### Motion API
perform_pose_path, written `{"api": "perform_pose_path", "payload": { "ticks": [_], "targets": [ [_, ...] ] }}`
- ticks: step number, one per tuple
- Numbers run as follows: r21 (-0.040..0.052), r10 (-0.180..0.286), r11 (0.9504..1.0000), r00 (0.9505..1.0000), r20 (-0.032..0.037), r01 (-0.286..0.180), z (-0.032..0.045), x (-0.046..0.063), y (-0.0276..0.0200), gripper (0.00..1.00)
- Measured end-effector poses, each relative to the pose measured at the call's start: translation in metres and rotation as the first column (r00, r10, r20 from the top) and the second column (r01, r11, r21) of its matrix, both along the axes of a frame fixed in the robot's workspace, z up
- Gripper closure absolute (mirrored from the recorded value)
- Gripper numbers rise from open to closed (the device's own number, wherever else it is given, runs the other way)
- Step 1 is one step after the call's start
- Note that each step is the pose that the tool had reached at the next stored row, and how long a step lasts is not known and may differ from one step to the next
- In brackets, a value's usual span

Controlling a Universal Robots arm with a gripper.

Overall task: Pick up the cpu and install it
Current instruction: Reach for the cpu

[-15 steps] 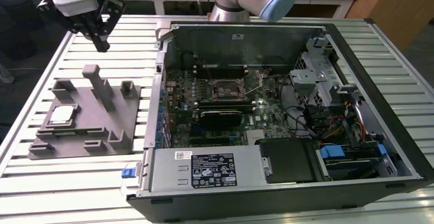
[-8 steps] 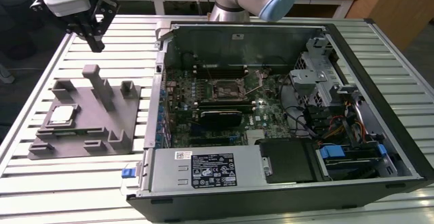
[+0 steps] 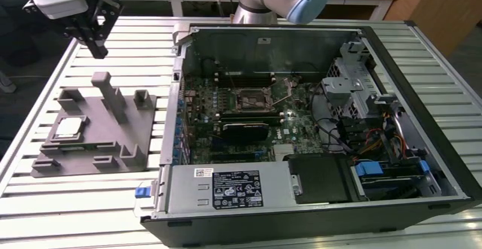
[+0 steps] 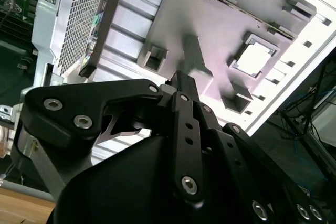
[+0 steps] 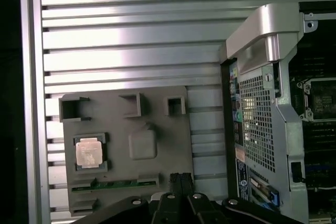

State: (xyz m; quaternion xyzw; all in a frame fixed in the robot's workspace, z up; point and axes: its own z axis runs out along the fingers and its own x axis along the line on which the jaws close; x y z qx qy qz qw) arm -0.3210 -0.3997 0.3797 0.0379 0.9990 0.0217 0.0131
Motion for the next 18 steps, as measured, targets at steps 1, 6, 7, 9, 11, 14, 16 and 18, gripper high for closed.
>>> {"api": "perform_pose_path", "payload": {
  "ticks": [1, 6, 7, 9, 11, 14, 16, 18],
  "targets": [
    [0.0000, 0.000, 1.0000, 1.0000, 0.0000, 0.000, -0.0001, -0.002, -0.0002, 0.89],
    [0.0000, 0.000, 1.0000, 1.0000, 0.0000, 0.000, -0.0002, -0.009, -0.0008, 0.89],
    [0.0000, 0.000, 1.0000, 1.0000, 0.0000, 0.000, -0.0002, -0.011, -0.0009, 0.89],
    [0.0000, 0.000, 1.0000, 1.0000, -0.0001, 0.000, -0.0002, -0.013, -0.0011, 0.89],
    [-0.0001, 0.000, 1.0000, 1.0000, -0.0001, 0.000, -0.0001, -0.016, -0.0013, 0.89],
    [0.0000, 0.000, 1.0000, 1.0000, -0.0001, 0.000, -0.0002, -0.019, -0.0016, 0.89],
    [0.0000, 0.000, 1.0000, 1.0000, 0.0000, 0.000, -0.0002, -0.022, -0.0018, 0.89],
    [0.0000, 0.000, 1.0000, 1.0000, 0.0000, 0.000, -0.0002, -0.024, -0.0021, 0.89]
  ]
}}
